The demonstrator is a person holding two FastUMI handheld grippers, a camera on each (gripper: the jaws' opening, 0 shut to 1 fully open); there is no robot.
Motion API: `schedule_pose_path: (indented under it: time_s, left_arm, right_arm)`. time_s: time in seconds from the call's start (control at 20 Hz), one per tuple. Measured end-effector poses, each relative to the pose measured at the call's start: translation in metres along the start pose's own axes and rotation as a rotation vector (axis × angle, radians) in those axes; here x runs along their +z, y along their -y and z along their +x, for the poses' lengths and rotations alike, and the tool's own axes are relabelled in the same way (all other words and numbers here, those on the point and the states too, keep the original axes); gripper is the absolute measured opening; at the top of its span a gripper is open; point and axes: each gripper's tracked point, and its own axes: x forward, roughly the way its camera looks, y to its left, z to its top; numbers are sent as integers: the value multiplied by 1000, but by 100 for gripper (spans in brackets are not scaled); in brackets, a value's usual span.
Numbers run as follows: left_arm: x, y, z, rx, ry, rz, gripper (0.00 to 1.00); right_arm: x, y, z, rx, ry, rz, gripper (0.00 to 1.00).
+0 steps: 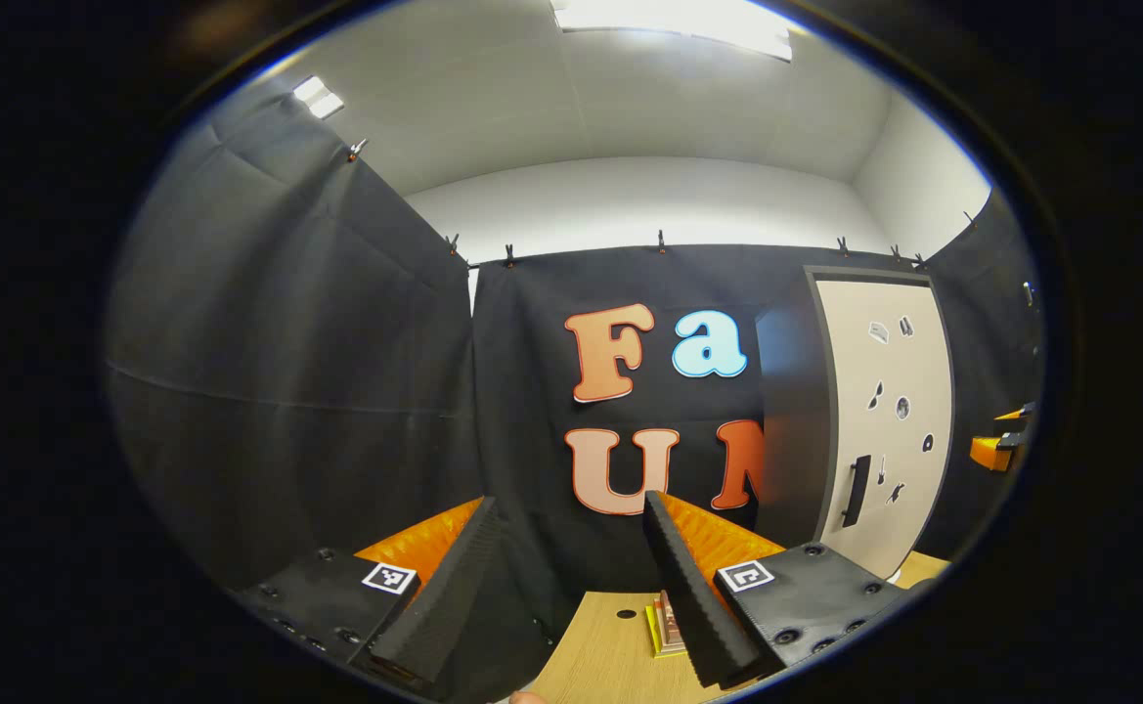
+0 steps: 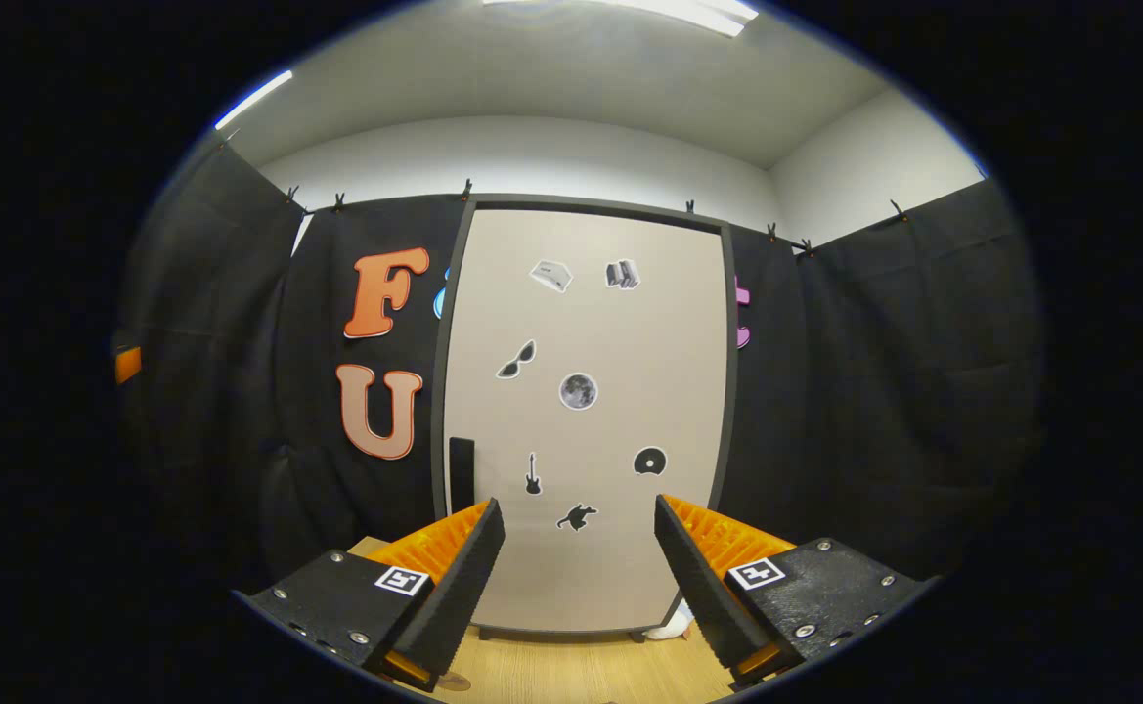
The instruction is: Open the cabinet door with the right hand, grasp the bottle in the cabinet with the left hand and place it on the coaster, then close the cabinet door with the right hand.
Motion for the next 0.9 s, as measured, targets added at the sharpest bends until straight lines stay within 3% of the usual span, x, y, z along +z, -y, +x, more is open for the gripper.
schedule_pose_path:
  time_s: [0.3,0.45,0.65,0.9]
  left_arm:
    - [-6,-10,-1,44,2,18,96]
    - [-4,-30,-26,63,4,22,96]
    - [-6,-42,-29,97,0,42,93]
    - [-11,-57,-34,139,-12,54,96]
  right_arm:
    - [-12,-49,52,47,-7,-5,96]
    - [-17,-73,80,63,-5,-1,96]
    - [-27,-93,122,49,-4,-10,96]
    - [-51,-107,170,31,-24,-22,95]
